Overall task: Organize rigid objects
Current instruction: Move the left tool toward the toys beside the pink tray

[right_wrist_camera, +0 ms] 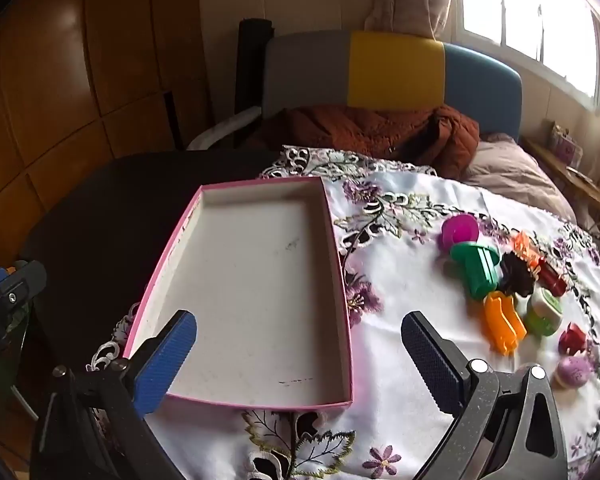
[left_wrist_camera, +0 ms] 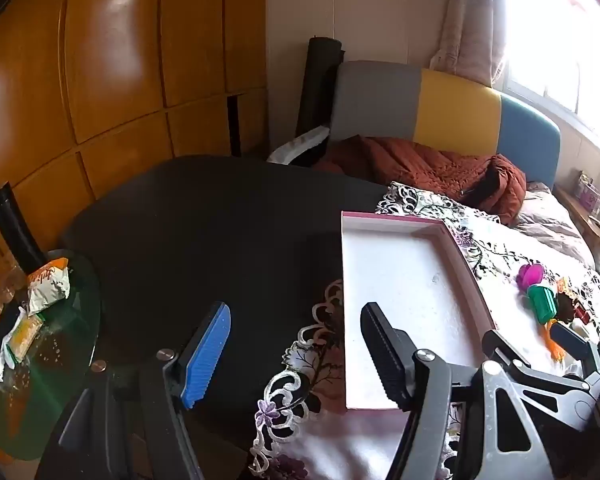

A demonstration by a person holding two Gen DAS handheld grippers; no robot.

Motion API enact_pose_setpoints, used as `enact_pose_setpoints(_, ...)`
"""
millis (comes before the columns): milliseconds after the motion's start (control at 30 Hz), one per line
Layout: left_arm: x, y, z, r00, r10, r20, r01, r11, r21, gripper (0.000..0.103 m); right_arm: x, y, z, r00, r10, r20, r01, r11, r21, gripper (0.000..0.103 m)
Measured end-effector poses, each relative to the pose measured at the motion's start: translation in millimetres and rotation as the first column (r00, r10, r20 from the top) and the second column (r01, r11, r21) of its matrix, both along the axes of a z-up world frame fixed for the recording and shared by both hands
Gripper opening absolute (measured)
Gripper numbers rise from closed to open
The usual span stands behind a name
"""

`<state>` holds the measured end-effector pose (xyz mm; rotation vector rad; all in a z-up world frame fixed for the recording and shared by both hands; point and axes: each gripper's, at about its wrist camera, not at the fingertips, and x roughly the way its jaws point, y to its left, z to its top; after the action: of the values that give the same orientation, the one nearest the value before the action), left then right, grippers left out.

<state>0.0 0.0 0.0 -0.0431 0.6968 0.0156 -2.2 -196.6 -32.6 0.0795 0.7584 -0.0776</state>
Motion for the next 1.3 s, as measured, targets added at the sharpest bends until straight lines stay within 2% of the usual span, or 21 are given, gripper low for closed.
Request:
enact_pose_setpoints(167, 3.3, 2.2, -1.0, 1.000, -0.011, -0.012, 0.011, 1.000, 0.010, 0.069, 3.0, -3.0, -6.7, 1.000, 0.001, -0.003, -0.001, 1.000, 0.014, 0.103)
enact_pose_setpoints(300, 3.4, 11.7, 0.0, 1.000, -0.009, -0.003, 0.009, 1.000, 0.005, 0.069, -2.5, 5.4, 1.6, 0.999, 0.005, 0.038, -0.004, 1.000, -0.015, 0.103)
enact_pose_setpoints(467, 1.1, -5.3, -6.8, 1.000, -0.016, -0.011, 0.017, 0.998, 0.054, 0.069, -3.4, 3.6, -0.7, 0.999, 0.015, 0.040, -0.014, 1.000, -0.027, 0.103)
enact_pose_setpoints(833, 2.7, -19.2, -10.7, 0.998, -0.054, -0.034, 0.057, 0.995, 0.086, 0.069, -5.1, -10.1, 0.3, 0.999, 0.008, 0.054, -0.006, 1.000, -0.029, 0.103)
enact_pose_setpoints(1300, 10.8, -34.0, -19.7, 0.988, -0.126, -0.084, 0.132, 0.988, 0.077, 0.069, -5.3, -32.7, 11.5, 0.996, -0.005, 0.087, 0.010, 0.998, -0.058, 0.103)
